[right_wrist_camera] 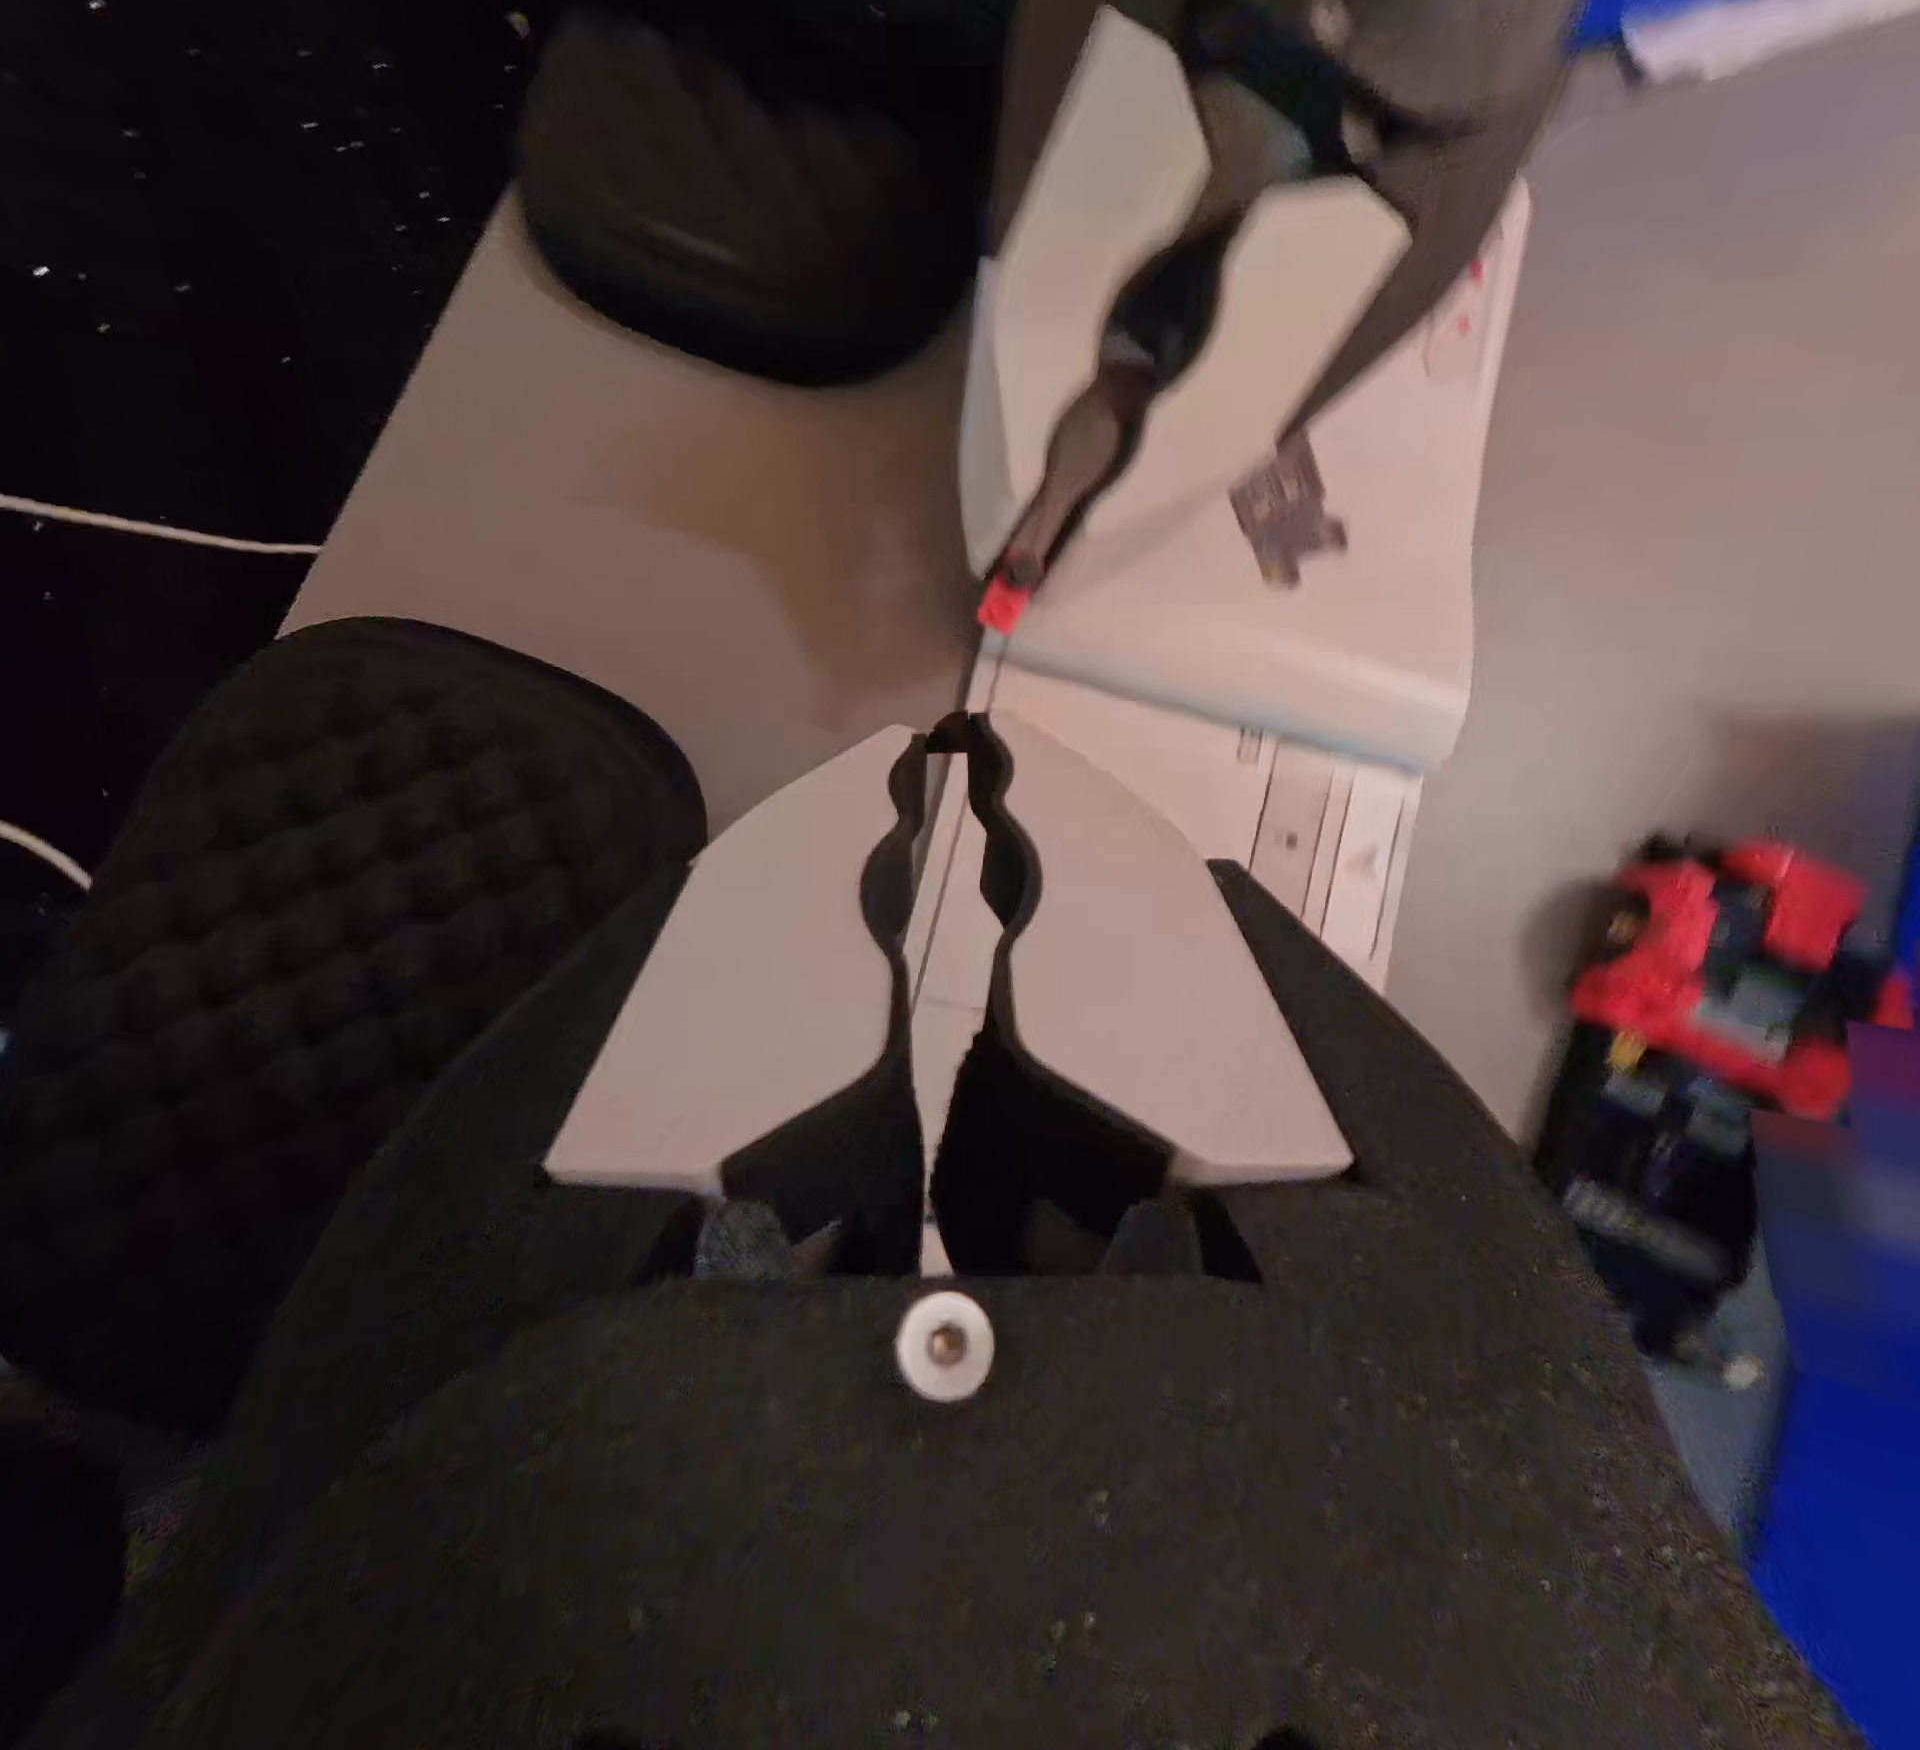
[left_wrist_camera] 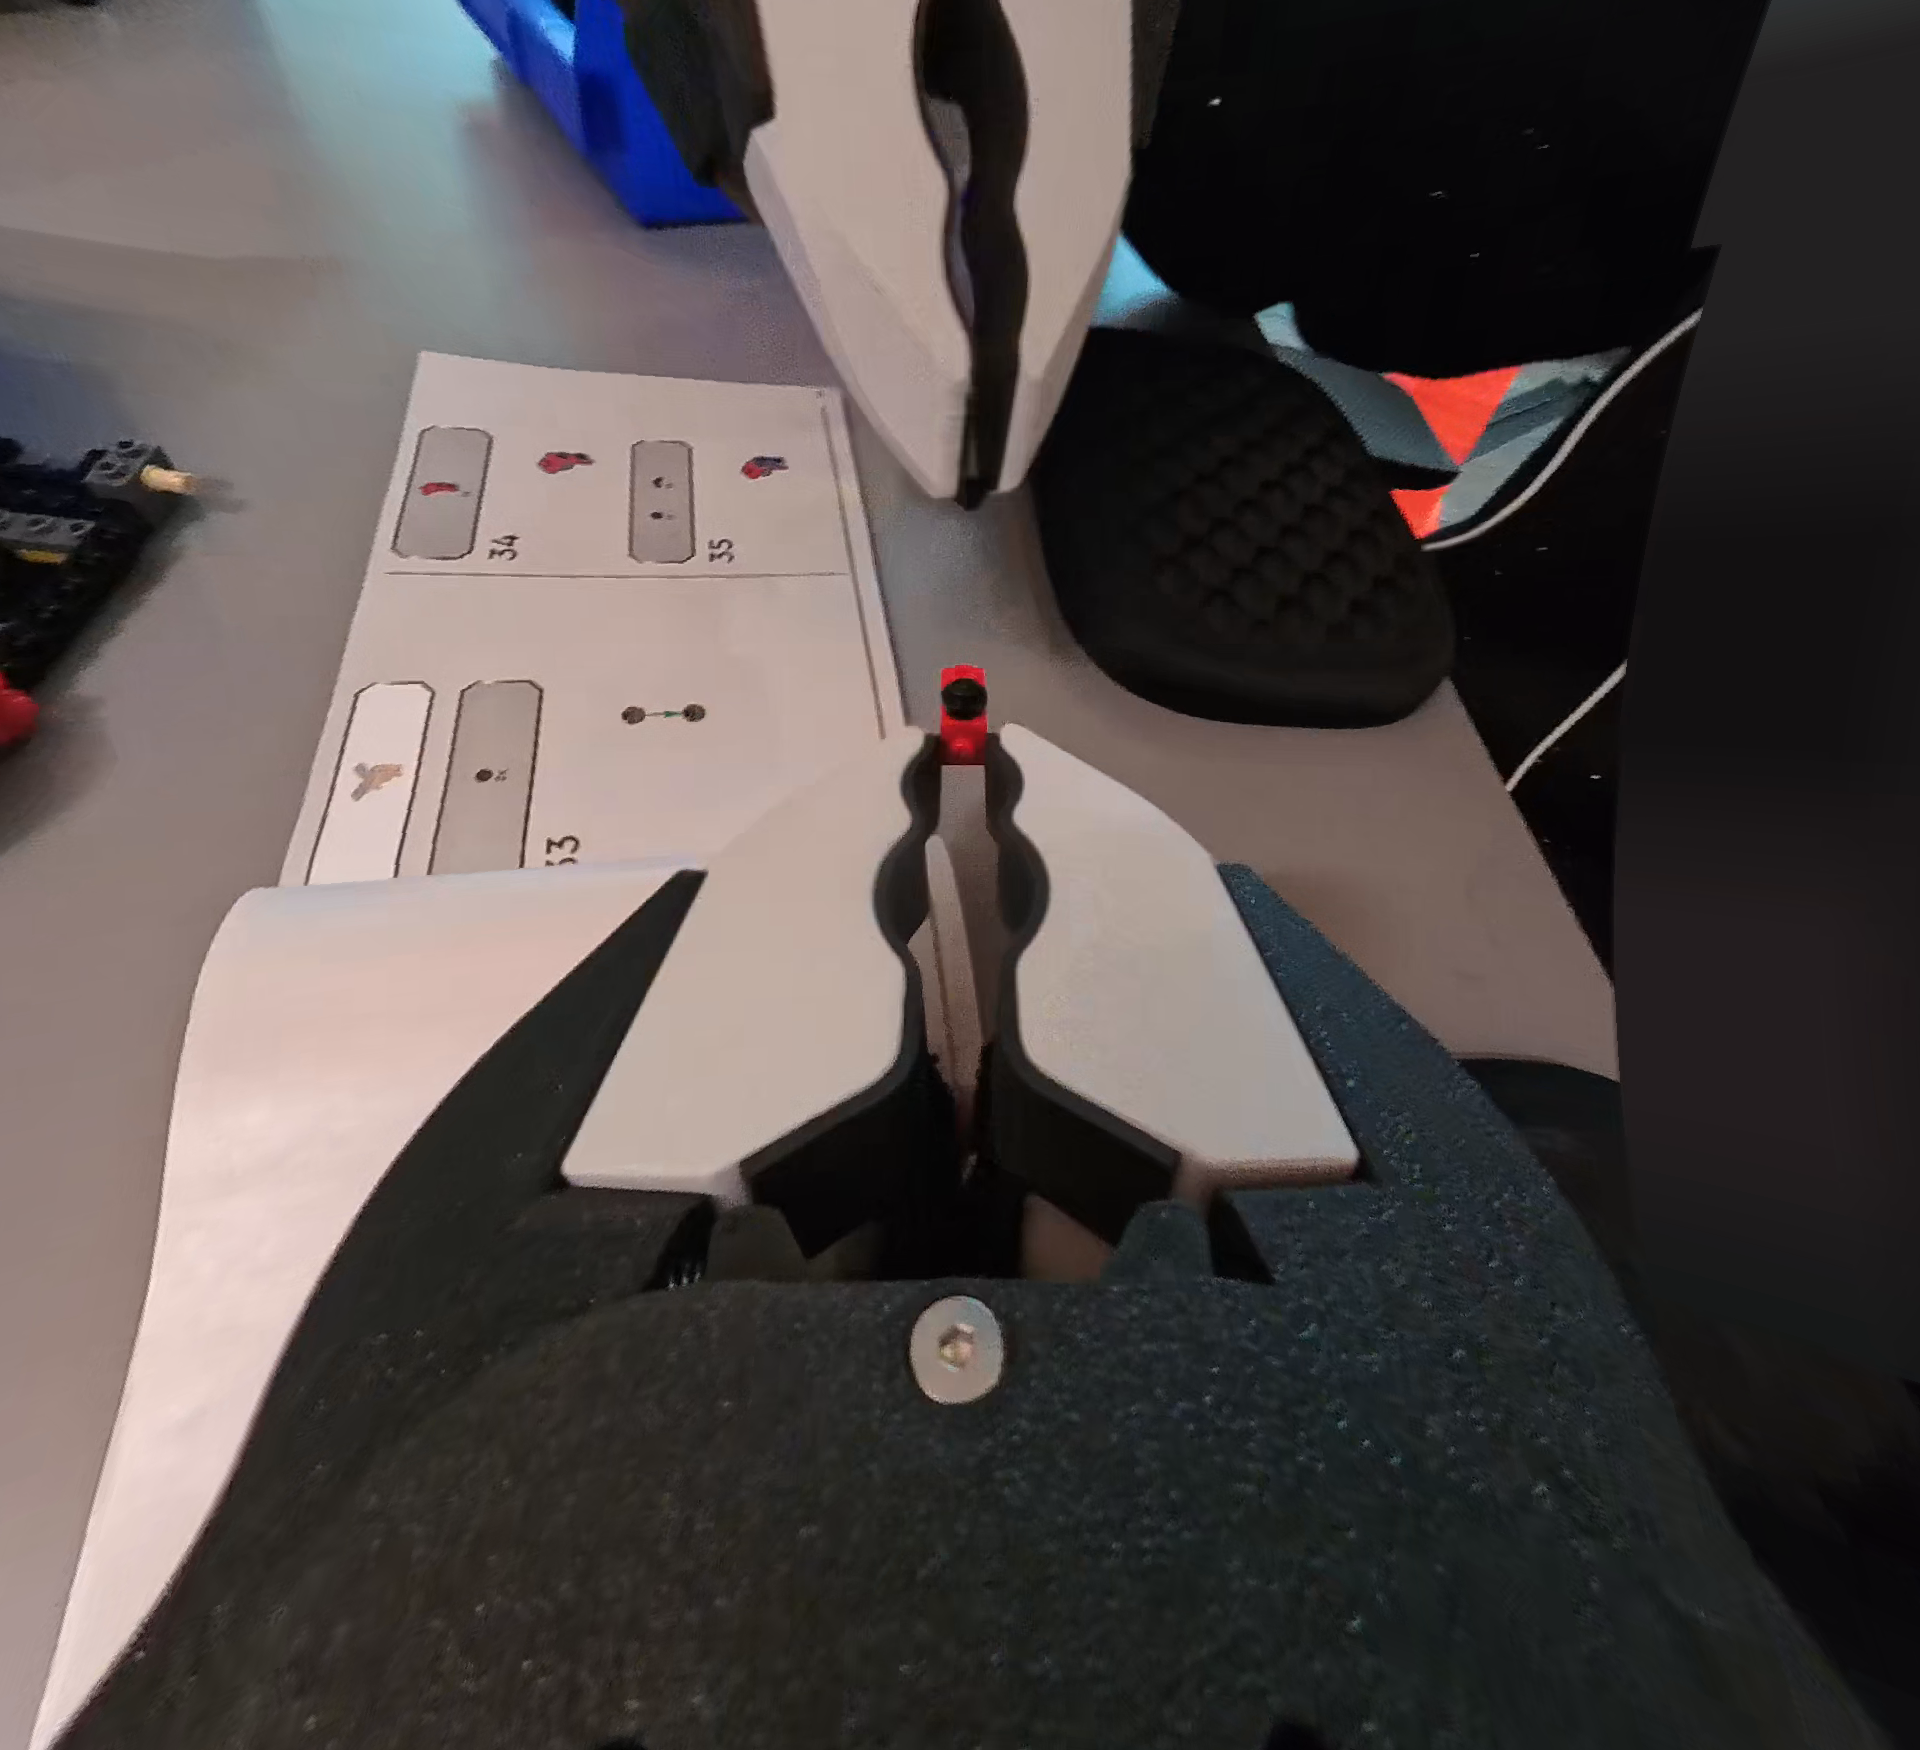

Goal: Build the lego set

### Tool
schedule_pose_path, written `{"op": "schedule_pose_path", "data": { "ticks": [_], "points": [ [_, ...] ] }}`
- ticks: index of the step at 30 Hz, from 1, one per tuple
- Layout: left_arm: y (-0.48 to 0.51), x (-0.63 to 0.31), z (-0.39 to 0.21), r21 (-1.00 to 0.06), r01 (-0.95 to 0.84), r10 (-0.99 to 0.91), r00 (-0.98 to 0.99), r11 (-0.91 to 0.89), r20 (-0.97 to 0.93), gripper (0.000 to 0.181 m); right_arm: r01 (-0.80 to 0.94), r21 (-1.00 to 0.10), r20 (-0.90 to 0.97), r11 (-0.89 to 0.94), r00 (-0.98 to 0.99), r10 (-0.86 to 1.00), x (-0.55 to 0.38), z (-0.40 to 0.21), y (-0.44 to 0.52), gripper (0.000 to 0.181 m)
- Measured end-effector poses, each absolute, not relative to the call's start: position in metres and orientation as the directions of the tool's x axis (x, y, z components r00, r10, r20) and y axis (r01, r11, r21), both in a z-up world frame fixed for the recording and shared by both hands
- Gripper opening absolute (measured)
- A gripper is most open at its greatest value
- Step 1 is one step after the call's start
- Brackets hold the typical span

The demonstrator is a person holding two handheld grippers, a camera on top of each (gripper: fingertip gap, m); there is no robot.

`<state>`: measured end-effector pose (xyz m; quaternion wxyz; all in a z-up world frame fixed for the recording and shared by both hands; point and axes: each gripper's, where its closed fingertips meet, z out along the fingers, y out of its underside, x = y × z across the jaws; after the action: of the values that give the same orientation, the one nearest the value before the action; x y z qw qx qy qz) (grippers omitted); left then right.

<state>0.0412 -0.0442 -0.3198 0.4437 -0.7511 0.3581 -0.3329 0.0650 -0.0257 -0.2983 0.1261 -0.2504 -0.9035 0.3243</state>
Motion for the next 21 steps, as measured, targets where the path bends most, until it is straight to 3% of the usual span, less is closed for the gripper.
{"op": "schedule_pose_path", "data": {
  "ticks": [8, 21],
  "points": [
    [-0.058, 0.041, -0.298, -0.949, -0.113, -0.880, 0.418, -0.294, 0.223, 0.007, 0.118, -0.577, 0.169, 0.808, -0.951, 0.259, 0.049, -0.284, -0.058, 0.007],
    [-0.057, 0.040, -0.295, -0.951, -0.089, -0.878, 0.417, -0.295, 0.233, 0.007, 0.079, -0.516, 0.180, 0.853, -0.963, 0.198, 0.040, -0.284, -0.057, 0.008]
  ]
}}
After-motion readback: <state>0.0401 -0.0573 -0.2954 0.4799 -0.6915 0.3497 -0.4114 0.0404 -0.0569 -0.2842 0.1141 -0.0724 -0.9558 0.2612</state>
